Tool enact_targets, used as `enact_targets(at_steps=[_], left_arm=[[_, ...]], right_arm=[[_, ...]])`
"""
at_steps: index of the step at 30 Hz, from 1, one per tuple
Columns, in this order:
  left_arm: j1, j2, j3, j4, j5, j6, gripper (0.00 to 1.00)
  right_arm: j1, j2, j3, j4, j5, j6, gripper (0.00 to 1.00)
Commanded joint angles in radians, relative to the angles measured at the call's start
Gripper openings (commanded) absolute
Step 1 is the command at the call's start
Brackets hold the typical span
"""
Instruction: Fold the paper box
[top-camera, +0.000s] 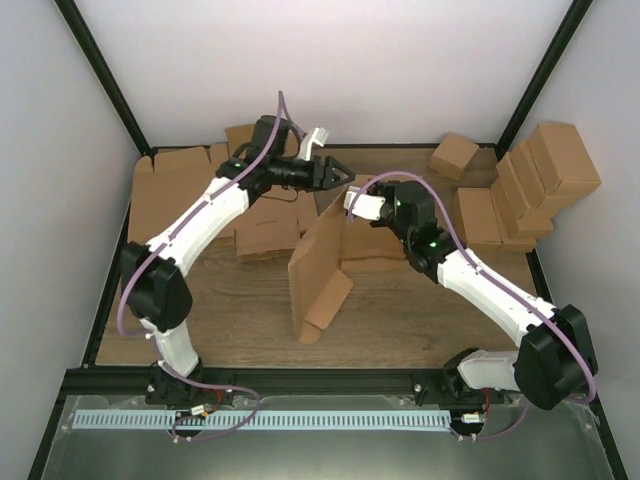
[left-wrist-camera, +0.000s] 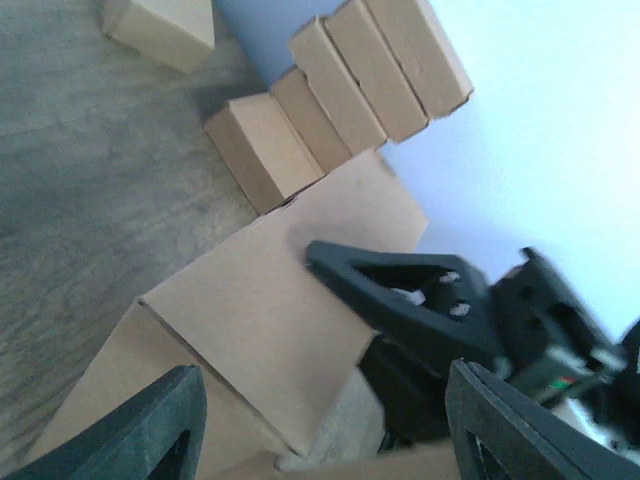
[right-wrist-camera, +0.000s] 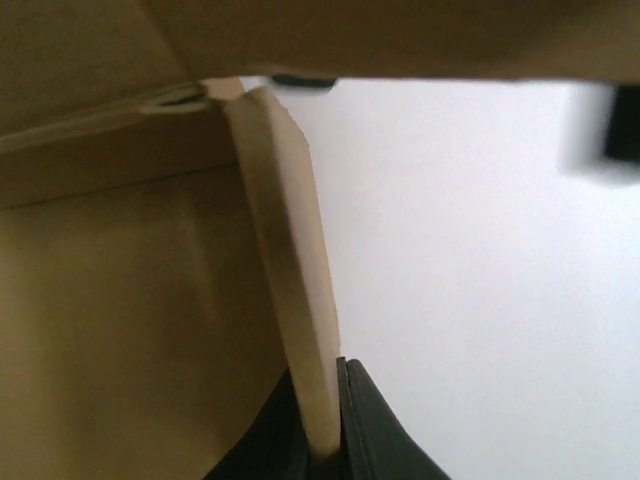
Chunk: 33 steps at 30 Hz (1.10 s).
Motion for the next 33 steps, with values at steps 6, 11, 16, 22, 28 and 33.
enact_targets(at_steps=[6,11,16,22,28,33], left_arm=[[-0.002,-0.331,0.080,-0.120,-0.343,0.133,0.77],[-0.002,-0.553,-0.037,-0.086,-0.624,0.216,0.82],[-0.002,-0.683,-0.093,-0.127,-0.842,0.298,0.85],[-0.002,-0.756,-0.188,-0.158,-0.948,0.319,0.86],[0.005,-0.745,-0.315,-0.167,-0.943,0.276,0.88],[0.108,-0.685,-0.357,-0.256,-0.885,0.198,0.92]], right_arm=[[0.015,0.075,0.320,-0.360,-0.087,0.478,0.01],[0.012,0.090,0.368,-0.517,-0.244,0.735,0.01],[0.010,0.073,0.268,-0.546,-0.376,0.984,0.01],[0.010,0.114,0.137,-0.570,-0.318,1.276,0.01],[0.010,0.208,0.039,-0.570,-0.196,1.520,0.01],[0.010,0.183,-0.082,-0.425,-0.118,1.713,0.01]])
